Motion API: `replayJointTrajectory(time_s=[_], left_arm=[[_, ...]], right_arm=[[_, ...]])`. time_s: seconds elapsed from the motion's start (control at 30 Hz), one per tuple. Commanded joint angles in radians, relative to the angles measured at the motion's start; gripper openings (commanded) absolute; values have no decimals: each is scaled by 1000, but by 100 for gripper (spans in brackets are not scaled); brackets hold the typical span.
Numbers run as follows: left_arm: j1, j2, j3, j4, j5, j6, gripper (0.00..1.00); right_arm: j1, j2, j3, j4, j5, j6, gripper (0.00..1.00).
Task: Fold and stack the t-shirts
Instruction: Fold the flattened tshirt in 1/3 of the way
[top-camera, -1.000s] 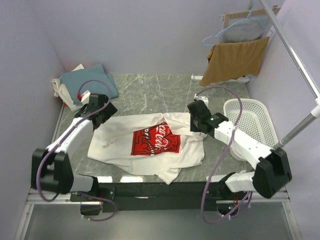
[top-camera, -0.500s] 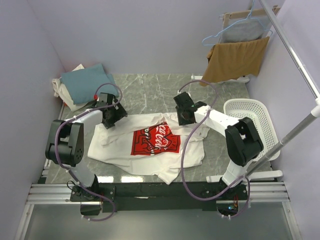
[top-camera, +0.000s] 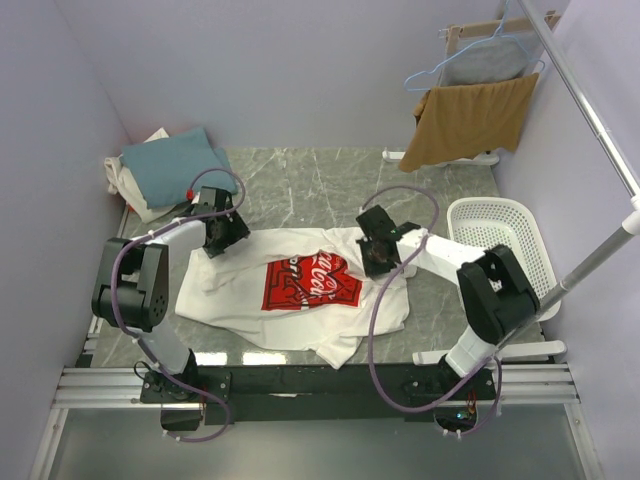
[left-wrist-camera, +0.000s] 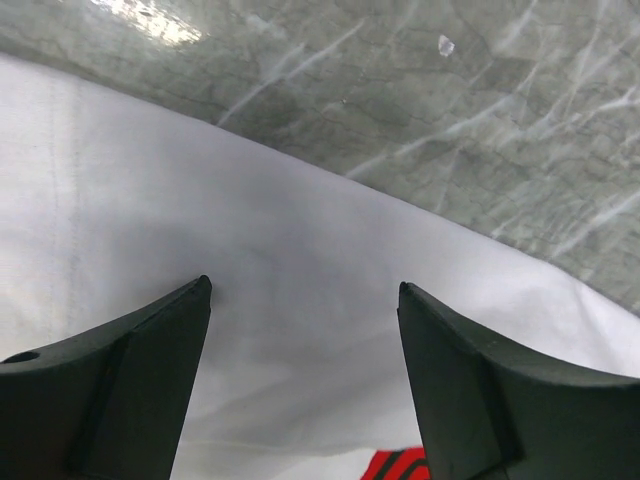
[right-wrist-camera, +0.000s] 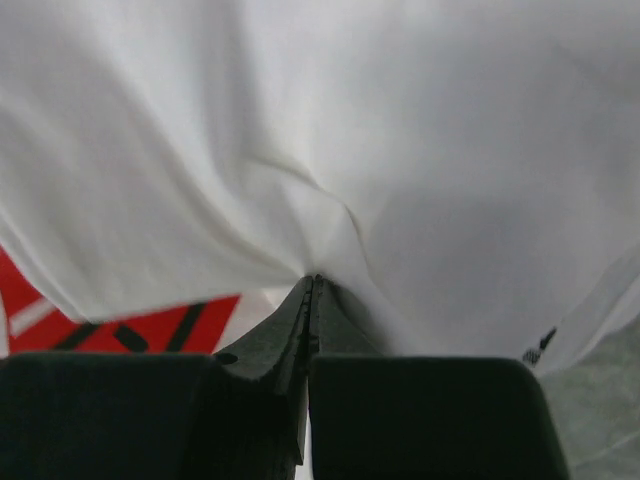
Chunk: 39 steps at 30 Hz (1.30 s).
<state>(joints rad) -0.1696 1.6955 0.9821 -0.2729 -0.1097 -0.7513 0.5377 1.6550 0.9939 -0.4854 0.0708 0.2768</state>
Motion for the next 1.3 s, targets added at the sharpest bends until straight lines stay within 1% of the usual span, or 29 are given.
replayJointTrajectory(time_s=[0.0,0.03,0.13,0.17,0.2,0.23,0.27,0.3,0.37,0.43,0.5,0.53,0.6,0.73,0.9,1.0,1.1,1.17,1.27], left_arm=[[1,1,35,-25,-73,27,81],[1,0,38,-26,-80,27,81],[1,-3,38,-35,-97,27,82],[1,-7,40,-35,-100,27,82],[1,-11,38,-35,-102,27,83],[2,-13,38,-34,-96,27,83],[1,-19,40,-31,-93,29,84],[1,-20,41,-31,-88,29,85],[1,-23,49,-32,-90,26,86],[1,-30,49,-37,-97,20,89],[1,-57,38,-35,-125,7,91],[1,-86,20,-26,-139,4,93],[4,-118,4,-26,-202,-13,97],[24,-181,-37,-11,-246,-20,99],[65,-139,-46,21,-220,-29,99],[87,-96,-46,50,-176,-37,99],[102,-74,-51,90,-127,-42,99],[105,-60,-43,101,-113,-43,100],[107,-46,-40,116,-104,-45,99]], right_arm=[[-1,-127,-99,-53,-18,54,0],[2,-139,-98,-61,-43,53,0],[15,-159,-60,-142,73,94,0],[21,-173,-49,-169,136,111,12],[22,-191,-37,-173,150,114,21],[22,-234,-31,-171,170,124,27],[21,-257,-26,-159,205,155,42],[16,-274,-20,-151,271,166,45],[-19,-288,-3,-127,311,186,52],[-82,-256,25,-104,291,188,52],[-119,-212,44,-61,274,199,52],[-154,-198,49,-41,242,197,52],[-186,-152,60,5,224,209,52],[-257,-87,72,48,150,210,50],[-335,-17,91,99,84,202,49],[-373,17,101,126,47,202,48],[-395,60,127,146,12,194,47],[-409,87,156,146,14,187,47],[-427,130,182,160,-25,183,46]])
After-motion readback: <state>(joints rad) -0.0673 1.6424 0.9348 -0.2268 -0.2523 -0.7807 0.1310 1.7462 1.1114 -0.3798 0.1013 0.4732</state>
